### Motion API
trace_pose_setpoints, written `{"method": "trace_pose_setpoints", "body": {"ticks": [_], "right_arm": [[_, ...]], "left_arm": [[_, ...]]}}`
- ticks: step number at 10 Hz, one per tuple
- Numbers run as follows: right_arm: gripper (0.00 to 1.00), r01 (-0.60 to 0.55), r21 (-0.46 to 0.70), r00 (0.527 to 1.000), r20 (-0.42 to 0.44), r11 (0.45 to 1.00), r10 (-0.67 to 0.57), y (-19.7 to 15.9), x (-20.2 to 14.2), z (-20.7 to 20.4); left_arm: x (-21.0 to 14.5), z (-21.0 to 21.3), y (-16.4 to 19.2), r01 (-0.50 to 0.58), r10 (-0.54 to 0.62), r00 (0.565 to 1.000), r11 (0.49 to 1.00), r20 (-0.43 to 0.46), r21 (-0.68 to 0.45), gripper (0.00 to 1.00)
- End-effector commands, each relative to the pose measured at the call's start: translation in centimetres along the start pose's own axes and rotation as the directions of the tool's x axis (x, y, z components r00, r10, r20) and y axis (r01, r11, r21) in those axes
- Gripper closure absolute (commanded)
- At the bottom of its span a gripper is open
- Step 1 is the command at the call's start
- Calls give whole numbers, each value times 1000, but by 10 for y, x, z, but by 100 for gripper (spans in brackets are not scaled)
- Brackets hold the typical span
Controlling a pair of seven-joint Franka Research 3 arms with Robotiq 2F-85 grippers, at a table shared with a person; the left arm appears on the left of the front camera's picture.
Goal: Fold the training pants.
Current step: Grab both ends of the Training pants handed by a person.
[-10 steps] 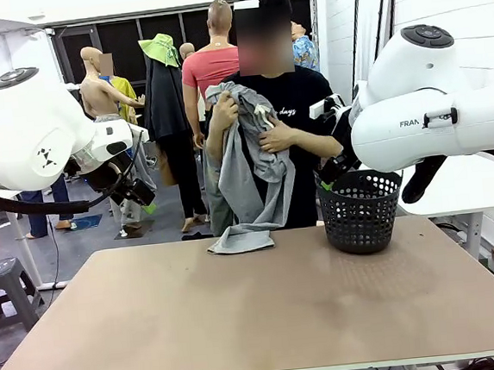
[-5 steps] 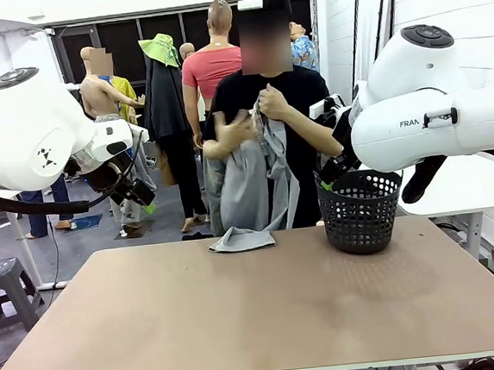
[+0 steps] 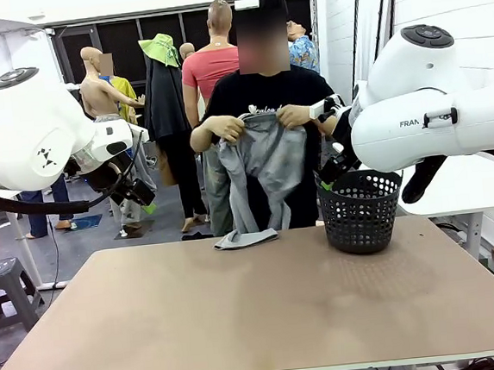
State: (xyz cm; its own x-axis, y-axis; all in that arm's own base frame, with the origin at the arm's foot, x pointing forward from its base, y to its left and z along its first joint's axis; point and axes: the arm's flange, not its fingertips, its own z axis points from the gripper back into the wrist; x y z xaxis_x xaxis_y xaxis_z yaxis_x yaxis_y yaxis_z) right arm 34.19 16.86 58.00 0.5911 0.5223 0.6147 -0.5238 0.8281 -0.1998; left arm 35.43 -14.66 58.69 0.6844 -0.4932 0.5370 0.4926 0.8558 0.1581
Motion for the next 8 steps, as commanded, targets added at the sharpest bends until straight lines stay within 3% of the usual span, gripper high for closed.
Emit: {"method": "trace_pose_setpoints", "body": {"ticks": [1, 8], "right_arm": [[0, -8, 1, 1000, 1, 1000, 8, -1, 1, 1], [0, -8, 1, 1000, 1, 1000, 8, -1, 1, 1]], "left_arm": [[0, 0, 0, 2, -2, 1000, 1000, 2, -11, 0], [0, 0, 0, 2, -2, 1000, 1000, 2, -11, 0]]}}
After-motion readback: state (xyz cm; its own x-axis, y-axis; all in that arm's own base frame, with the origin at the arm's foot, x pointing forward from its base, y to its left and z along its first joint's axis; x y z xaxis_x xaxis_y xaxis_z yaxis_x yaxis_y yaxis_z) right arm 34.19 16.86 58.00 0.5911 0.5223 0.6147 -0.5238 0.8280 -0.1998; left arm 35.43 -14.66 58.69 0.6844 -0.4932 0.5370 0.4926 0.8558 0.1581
